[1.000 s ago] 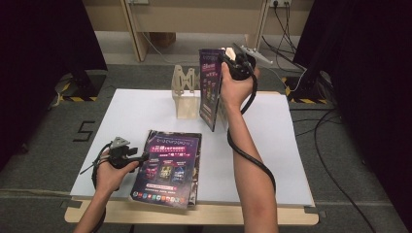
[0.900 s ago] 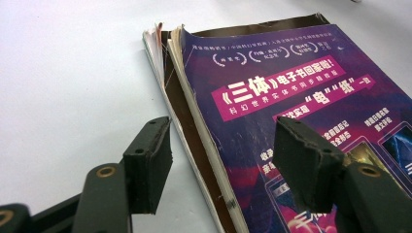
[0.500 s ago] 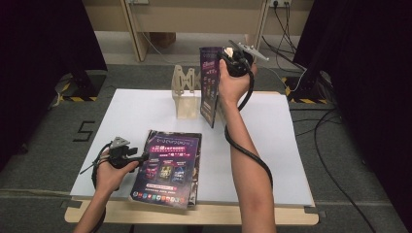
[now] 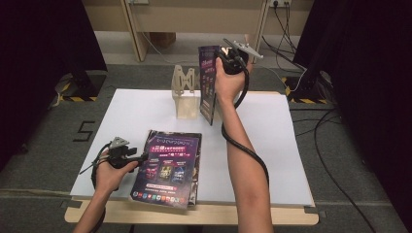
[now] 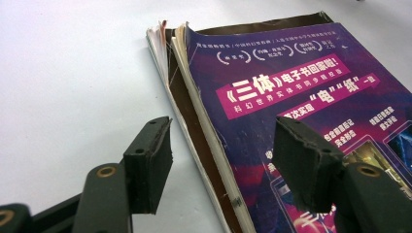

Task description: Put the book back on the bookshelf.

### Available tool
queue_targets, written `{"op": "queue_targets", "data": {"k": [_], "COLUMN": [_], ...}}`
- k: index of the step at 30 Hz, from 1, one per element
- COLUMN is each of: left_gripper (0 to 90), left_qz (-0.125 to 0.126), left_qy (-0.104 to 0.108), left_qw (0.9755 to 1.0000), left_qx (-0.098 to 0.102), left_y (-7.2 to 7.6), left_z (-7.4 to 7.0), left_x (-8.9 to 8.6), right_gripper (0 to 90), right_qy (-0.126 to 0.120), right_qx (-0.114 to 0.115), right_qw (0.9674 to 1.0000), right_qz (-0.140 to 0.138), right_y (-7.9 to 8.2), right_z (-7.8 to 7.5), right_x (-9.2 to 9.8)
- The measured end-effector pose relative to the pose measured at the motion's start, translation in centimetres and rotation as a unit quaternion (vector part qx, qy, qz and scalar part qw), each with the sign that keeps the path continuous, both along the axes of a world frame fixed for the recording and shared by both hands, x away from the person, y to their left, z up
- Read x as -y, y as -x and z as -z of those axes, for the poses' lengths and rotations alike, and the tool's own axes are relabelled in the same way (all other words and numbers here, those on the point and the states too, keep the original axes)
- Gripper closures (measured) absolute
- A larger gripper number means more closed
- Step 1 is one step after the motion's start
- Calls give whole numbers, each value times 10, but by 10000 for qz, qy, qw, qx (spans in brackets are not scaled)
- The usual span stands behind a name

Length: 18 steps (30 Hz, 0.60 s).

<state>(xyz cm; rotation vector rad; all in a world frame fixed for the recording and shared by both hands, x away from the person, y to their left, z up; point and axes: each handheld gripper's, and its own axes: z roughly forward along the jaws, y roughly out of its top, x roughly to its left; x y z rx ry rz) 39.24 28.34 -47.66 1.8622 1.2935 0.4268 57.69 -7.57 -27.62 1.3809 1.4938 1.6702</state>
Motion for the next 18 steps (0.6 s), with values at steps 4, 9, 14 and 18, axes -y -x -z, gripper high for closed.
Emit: {"op": "queue_targets", "data": {"k": [4, 9, 14, 18], "left_gripper": [385, 385, 385, 386], "left_qz": [-4, -5, 28, 23], "left_qy": [-1, -1, -14, -8], "left_qw": [10000, 10000, 10000, 10000], "left_qx": [5, -20, -23, -37], "left_y": [0, 0, 0, 0], "left_z": [0, 3, 3, 4], "left_x": [-1, 1, 2, 2], "right_gripper": [846, 847, 846, 844], "right_qy": [35, 84, 333, 509], "right_qx": [-5, 12, 19, 53], "right_qw": [10000, 9999, 9993, 9986], "right_qz": [28, 96, 151, 115], "right_y": [-3, -6, -6, 0], "right_z": [3, 7, 14, 13], "right_x": [-2, -4, -7, -8]}}
